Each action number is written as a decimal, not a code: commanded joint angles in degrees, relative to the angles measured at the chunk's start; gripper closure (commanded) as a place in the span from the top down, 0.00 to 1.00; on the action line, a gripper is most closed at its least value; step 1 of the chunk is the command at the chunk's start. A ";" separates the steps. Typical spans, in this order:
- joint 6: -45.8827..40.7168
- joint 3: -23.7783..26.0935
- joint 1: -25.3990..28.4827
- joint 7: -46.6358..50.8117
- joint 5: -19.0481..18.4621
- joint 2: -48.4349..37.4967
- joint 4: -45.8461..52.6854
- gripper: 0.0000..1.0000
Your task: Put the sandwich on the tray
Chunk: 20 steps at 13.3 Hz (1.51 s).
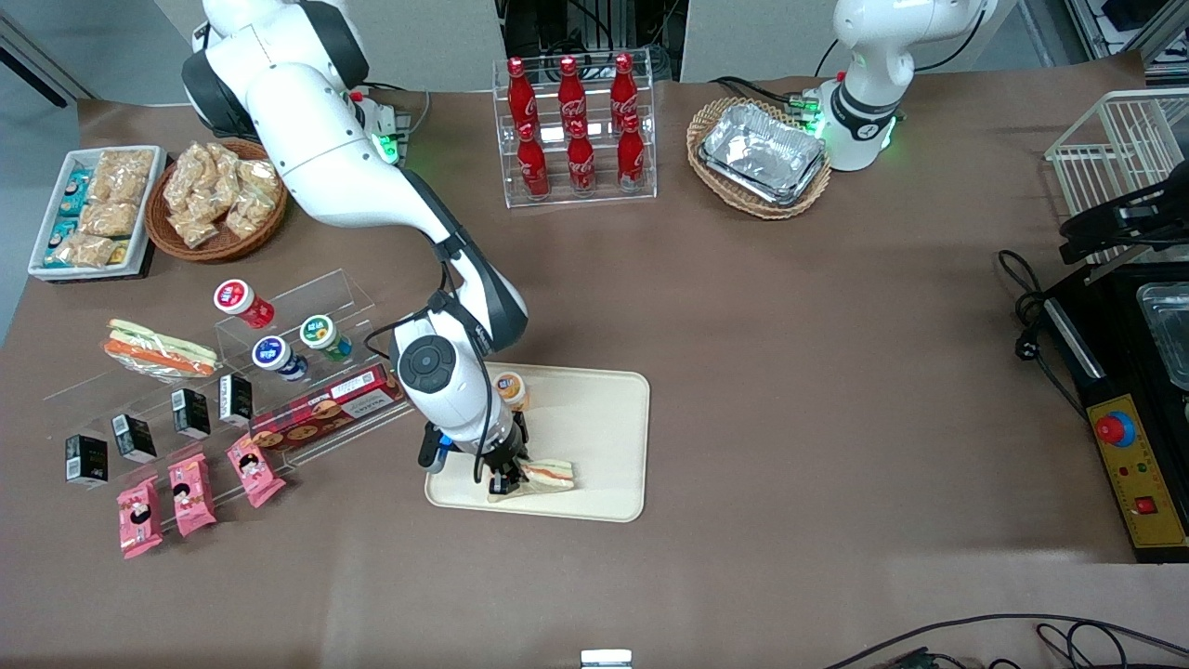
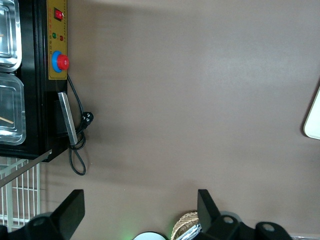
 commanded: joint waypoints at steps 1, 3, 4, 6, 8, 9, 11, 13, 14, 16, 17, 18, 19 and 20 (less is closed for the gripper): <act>-0.26 -1.14 0.65 2.23 0.28 1.76 2.26 0.26; -0.27 -2.27 0.65 2.23 -1.12 2.10 2.26 0.28; -0.27 -2.72 0.65 2.23 -1.30 2.28 2.35 0.51; -0.27 -3.42 0.65 2.41 -1.39 2.29 2.35 1.00; -0.44 -3.51 0.65 2.41 -1.30 1.93 2.35 1.00; -0.44 -3.60 0.65 2.49 -1.13 1.58 2.43 1.00; -1.40 -3.87 0.56 2.58 -0.86 -0.25 2.44 1.00; -5.51 -3.87 0.39 2.49 -0.69 -4.11 2.35 1.00; -8.32 -3.87 0.21 2.32 -0.86 -6.39 2.17 1.00; -14.56 -3.87 -0.31 0.49 -1.39 -11.05 1.30 1.00; -18.59 -3.87 -0.40 -3.62 -1.39 -12.90 1.29 1.00; -22.03 -3.95 -0.75 -8.71 -1.39 -14.75 1.29 1.00; -24.24 -4.91 -1.45 -14.06 -1.39 -16.51 1.29 1.00; -26.52 -5.27 -2.15 -19.86 -1.39 -18.09 1.03 1.00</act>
